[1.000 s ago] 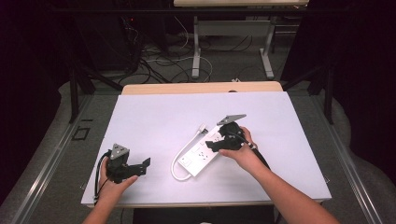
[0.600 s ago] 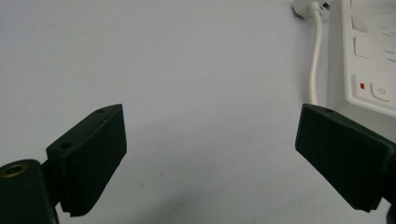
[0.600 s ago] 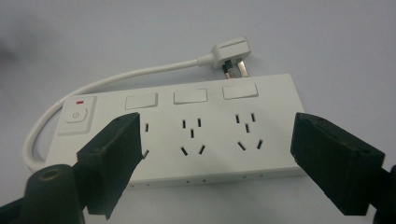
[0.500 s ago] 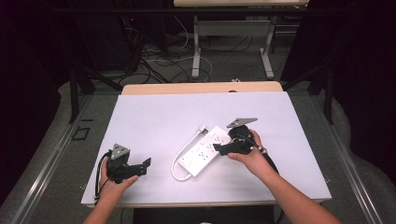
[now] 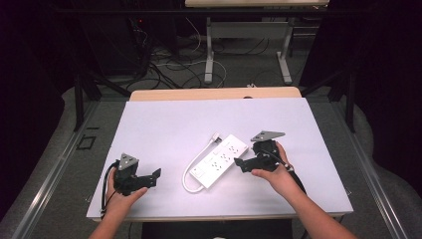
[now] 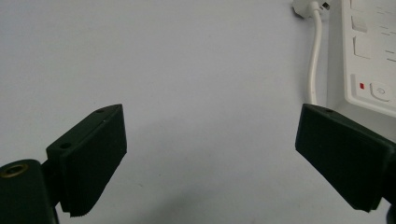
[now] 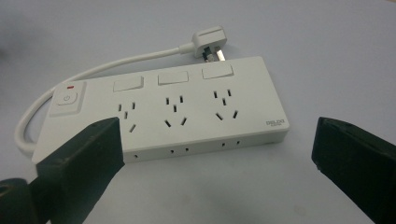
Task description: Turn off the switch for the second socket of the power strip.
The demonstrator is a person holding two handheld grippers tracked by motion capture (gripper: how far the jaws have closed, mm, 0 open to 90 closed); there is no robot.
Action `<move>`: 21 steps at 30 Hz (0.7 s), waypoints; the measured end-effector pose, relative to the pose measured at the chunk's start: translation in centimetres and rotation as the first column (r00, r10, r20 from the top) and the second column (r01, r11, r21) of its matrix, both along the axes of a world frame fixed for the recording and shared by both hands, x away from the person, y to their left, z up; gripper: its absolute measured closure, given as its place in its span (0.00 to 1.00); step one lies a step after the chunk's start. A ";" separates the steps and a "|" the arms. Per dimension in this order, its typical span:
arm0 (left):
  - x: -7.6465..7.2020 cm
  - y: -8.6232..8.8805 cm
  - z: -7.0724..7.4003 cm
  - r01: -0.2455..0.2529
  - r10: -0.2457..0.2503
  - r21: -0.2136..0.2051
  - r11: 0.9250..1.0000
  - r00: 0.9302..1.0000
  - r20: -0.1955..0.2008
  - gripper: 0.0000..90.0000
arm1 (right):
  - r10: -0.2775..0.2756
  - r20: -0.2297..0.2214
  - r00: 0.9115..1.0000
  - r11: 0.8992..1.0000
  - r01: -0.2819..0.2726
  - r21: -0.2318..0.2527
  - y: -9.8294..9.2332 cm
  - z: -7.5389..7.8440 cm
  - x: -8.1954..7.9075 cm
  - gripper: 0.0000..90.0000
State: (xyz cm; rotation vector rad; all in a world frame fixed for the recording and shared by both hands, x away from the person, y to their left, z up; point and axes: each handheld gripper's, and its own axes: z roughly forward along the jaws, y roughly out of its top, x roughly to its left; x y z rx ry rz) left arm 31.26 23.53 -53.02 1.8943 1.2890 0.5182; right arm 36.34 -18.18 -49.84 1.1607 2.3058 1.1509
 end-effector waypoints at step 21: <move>0.0 0.0 0.0 -0.003 0.003 -0.003 1.000 1.000 0.001 0.10 | -0.111 0.039 0.993 0.993 0.110 0.039 -4.1 -0.6 -1.4 0.00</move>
